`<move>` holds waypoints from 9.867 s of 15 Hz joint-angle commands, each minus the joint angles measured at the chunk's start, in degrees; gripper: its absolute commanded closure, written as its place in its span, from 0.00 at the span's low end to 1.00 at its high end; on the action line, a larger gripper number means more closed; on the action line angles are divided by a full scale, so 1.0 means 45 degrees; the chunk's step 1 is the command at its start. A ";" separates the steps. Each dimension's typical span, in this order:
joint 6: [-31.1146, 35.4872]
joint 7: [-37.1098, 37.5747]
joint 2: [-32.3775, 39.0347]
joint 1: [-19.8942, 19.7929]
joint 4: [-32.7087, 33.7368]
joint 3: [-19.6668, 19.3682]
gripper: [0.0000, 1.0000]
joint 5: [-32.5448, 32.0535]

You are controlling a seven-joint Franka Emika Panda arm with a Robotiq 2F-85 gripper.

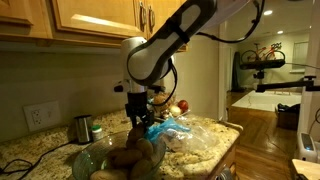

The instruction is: Remove some potatoes from the plastic and put them into the bowl

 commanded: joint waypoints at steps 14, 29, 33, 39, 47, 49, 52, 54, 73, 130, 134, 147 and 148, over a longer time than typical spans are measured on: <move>-0.0526 0.1446 0.0031 0.0129 0.0285 -0.0406 0.00 0.0726; -0.3768 0.2581 -0.2504 -0.0311 0.0172 -0.0794 0.00 0.2557; -0.3649 0.2712 -0.2329 -0.0385 0.0262 -0.0886 0.00 0.2516; -0.3536 0.2741 -0.1790 -0.0653 0.0499 -0.1190 0.00 0.2545; -0.3360 0.2528 -0.0529 -0.0832 0.1127 -0.1133 0.48 0.2559; -0.3353 0.2467 -0.0152 -0.0843 0.1417 -0.1067 0.61 0.2532; -0.3175 0.1941 0.0283 -0.0922 0.1704 -0.0867 0.80 0.2600; -0.3103 0.1536 0.0516 -0.0943 0.1858 -0.0710 0.93 0.2698; -0.3466 -0.0571 0.0428 -0.0748 0.1494 0.0273 0.64 0.4137; -0.3772 -0.2586 -0.1692 -0.1988 -0.0582 -0.2578 0.99 0.1876; -0.3692 -0.2446 -0.1707 -0.2118 -0.0450 -0.2766 0.99 0.1695; -0.3815 -0.1955 -0.2025 -0.1987 -0.0633 -0.2613 0.35 0.1857; -0.3832 -0.1886 -0.2117 -0.1939 -0.0708 -0.2568 0.30 0.1837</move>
